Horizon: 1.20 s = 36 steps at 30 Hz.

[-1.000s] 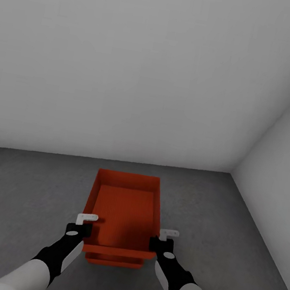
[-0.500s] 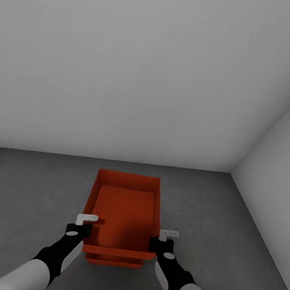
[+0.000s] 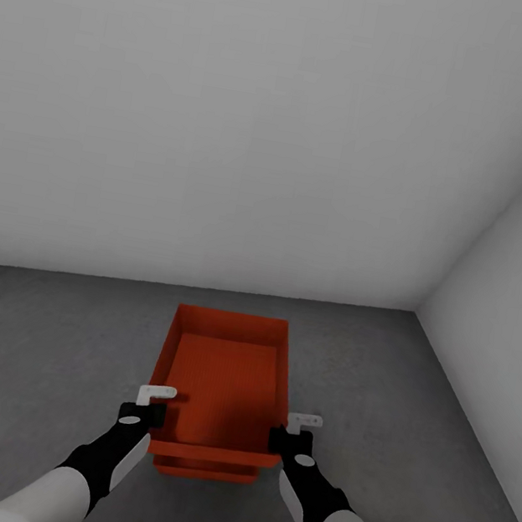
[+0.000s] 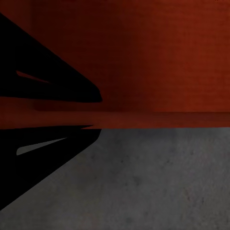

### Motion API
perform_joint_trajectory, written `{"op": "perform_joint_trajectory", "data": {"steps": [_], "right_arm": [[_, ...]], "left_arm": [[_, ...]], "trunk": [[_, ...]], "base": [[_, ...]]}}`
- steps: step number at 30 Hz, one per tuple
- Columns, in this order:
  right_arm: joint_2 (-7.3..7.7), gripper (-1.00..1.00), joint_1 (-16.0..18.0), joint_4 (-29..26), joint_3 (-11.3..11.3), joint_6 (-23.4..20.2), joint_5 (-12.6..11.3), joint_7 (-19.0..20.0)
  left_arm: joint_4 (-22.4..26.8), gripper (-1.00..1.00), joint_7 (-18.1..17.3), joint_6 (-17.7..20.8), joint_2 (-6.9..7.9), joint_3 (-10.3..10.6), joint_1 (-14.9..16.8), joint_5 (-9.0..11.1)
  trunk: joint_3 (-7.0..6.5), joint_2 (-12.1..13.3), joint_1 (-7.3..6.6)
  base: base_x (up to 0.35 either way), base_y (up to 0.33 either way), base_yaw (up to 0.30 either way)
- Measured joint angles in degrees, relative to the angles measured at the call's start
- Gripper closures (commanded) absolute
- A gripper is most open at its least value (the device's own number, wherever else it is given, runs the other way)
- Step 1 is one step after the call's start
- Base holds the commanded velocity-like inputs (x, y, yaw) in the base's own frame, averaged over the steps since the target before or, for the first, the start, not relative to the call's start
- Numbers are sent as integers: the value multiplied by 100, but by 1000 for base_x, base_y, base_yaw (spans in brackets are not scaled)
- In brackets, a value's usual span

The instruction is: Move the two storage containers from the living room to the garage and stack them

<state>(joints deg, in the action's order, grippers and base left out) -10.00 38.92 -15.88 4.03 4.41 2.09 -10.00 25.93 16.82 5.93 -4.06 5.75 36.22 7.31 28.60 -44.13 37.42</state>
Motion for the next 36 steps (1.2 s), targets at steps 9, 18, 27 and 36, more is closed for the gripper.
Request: {"op": "perform_joint_trajectory", "data": {"steps": [9,18,27,36], "right_arm": [[0,100,-2,12,14,-2,-14,-8],[0,100,-1,18,24,-3,-26,-15],[0,100,-1,16,28,-3,-32,-15],[0,100,-1,12,30,-3,-36,-14]], "left_arm": [[-24,100,1,-2,5,24,2,28],[-30,100,1,-2,15,65,1,59],[-26,100,2,-1,18,77,1,69],[-18,100,4,-1,21,86,1,77]], "trunk": [[0,0,0],[0,0,0],[0,0,0],[0,0,0]], "base": [[0,34,0],[0,91,0],[0,4,0],[0,0,0]]}}
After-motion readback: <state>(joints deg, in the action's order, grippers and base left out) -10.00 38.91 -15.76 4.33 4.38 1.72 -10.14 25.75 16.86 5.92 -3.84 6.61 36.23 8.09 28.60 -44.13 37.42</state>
